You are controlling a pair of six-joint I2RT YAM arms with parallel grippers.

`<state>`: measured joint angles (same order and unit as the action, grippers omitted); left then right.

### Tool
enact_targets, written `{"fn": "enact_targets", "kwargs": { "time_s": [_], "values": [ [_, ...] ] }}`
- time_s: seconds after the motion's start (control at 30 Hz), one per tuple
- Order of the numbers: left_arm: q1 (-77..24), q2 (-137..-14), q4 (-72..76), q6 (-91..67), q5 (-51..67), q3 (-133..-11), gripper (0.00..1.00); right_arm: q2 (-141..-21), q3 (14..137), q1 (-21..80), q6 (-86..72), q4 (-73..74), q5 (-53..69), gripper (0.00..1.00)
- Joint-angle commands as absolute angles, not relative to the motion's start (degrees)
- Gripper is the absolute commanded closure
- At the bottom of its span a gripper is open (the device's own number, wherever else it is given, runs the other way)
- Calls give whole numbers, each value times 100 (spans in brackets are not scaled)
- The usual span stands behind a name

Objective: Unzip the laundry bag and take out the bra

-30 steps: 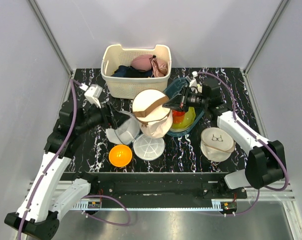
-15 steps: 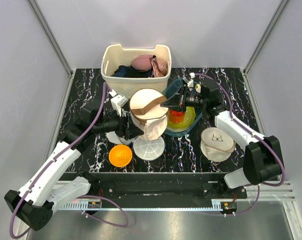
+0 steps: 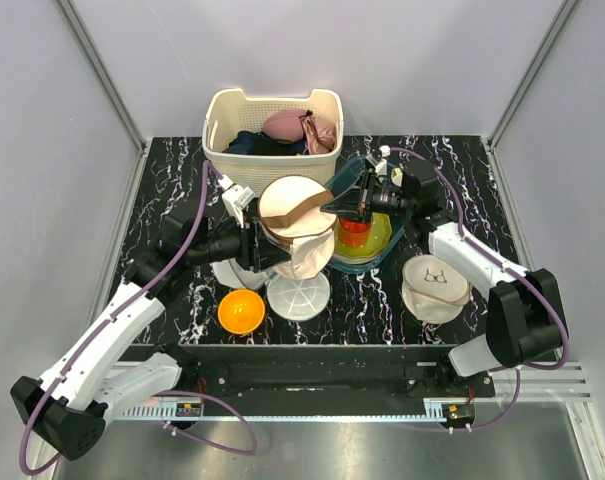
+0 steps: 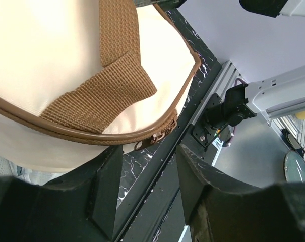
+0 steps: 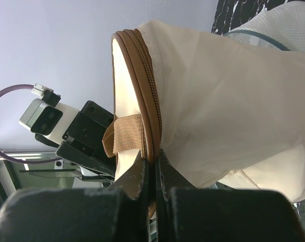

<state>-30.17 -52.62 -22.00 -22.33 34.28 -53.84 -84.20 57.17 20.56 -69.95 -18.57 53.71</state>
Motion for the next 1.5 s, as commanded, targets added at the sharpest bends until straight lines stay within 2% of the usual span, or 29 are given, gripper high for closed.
{"fn": "enact_targets", "kwargs": {
  "time_s": [0.0,0.17,0.53,0.57,0.67,0.97,1.13,1.33,1.37,1.4,1.43,1.47],
  "values": [
    [-3032,-5142,-1705,-2382,3393,-5440,54,-8394,5730,2065,-7058,-2241,5590,100],
    [-3032,-5098,-1749,-2373,3270,-5484,68,-8420,5678,2065,-7066,-2320,5590,100],
    [-3032,-5018,-1890,-2364,3182,-5625,74,-8517,5643,2066,-7031,-2356,5616,100],
    [-3032,-5027,-1890,-2364,3182,-5625,84,-8517,5643,2065,-7023,-2373,5616,100],
    [-3032,-5089,-1872,-2399,3182,-5625,100,-8525,5643,2057,-7022,-2373,5616,100],
    [-3032,-5062,-1854,-2514,2848,-5590,100,-8482,5564,2065,-6935,-2294,5625,100],
    [-3032,-5159,-2285,-2435,2286,-5643,100,-8411,5564,2065,-6829,-2145,5581,100],
    [-3032,-5177,-2355,-2400,2215,-5414,100,-8253,5537,2065,-6381,-1426,5441,100],
    [-3032,-5185,-2355,-2399,2215,-5397,100,-8262,5528,2065,-6268,-1319,5414,95],
    [-3032,-5194,-2355,-2399,2215,-5344,100,-8253,5546,2057,-6223,-1231,5405,79],
    [-3032,-5212,-2364,-2399,2206,-5344,100,-8236,5555,2065,-6179,-1039,5379,46],
    [-3032,-5212,-2356,-2399,2215,-5335,100,-8140,5555,2065,-6031,-889,5248,33]
  ]
}}
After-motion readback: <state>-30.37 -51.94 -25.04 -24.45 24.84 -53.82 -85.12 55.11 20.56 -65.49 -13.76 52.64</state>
